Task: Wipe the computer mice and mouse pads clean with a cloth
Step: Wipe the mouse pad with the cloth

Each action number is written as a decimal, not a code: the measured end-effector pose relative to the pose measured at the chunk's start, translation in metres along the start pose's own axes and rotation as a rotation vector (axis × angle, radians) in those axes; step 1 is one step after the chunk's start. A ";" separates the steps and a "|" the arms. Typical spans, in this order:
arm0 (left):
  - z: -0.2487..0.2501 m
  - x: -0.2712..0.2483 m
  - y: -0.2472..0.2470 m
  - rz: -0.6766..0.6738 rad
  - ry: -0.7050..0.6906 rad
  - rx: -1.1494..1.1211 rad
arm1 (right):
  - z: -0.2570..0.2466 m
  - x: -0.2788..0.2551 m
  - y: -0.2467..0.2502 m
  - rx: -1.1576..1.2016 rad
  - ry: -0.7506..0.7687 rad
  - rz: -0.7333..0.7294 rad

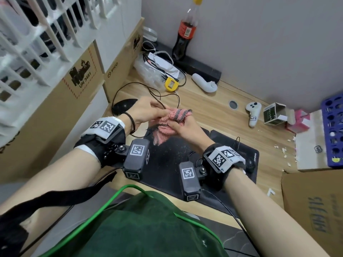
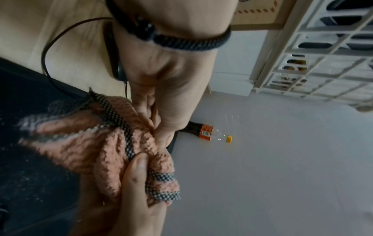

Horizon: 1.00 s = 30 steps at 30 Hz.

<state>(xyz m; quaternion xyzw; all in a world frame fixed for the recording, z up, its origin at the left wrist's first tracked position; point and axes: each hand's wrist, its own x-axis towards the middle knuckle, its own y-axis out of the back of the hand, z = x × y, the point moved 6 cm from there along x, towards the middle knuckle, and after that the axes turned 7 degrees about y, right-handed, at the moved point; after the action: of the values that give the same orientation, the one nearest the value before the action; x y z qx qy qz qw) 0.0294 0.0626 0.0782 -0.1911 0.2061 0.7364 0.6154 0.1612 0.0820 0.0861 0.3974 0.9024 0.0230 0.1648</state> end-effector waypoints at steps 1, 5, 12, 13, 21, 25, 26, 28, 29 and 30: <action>0.000 0.001 0.001 -0.007 0.006 -0.050 | -0.002 0.001 0.000 0.008 0.006 -0.014; -0.011 0.011 0.009 0.018 0.084 -0.168 | -0.001 -0.001 0.008 0.005 -0.026 -0.008; -0.042 0.038 0.071 0.248 0.178 -0.415 | 0.053 -0.026 0.052 0.117 -0.190 0.308; -0.049 0.040 0.080 0.311 0.200 -0.449 | 0.058 -0.029 0.056 0.190 -0.212 0.354; -0.077 0.044 0.100 0.570 0.305 -0.228 | 0.075 -0.036 0.053 0.218 -0.338 0.265; -0.060 0.044 0.052 0.323 0.237 -0.252 | 0.081 -0.035 0.049 0.181 -0.359 0.291; -0.052 0.042 0.034 0.196 0.214 -0.229 | 0.082 -0.035 0.050 0.186 -0.363 0.303; -0.035 0.034 -0.007 -0.067 0.162 -0.115 | 0.083 -0.039 0.051 0.216 -0.359 0.290; -0.029 0.028 -0.026 -0.190 0.140 -0.059 | 0.080 -0.041 0.052 0.238 -0.341 0.280; -0.027 0.025 -0.045 -0.295 0.124 -0.018 | 0.077 -0.045 0.054 0.264 -0.313 0.290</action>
<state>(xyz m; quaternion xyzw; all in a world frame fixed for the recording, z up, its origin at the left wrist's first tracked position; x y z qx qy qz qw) 0.0703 0.0755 0.0392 -0.2698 0.2068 0.6267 0.7012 0.2519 0.0795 0.0348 0.5394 0.7948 -0.1335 0.2441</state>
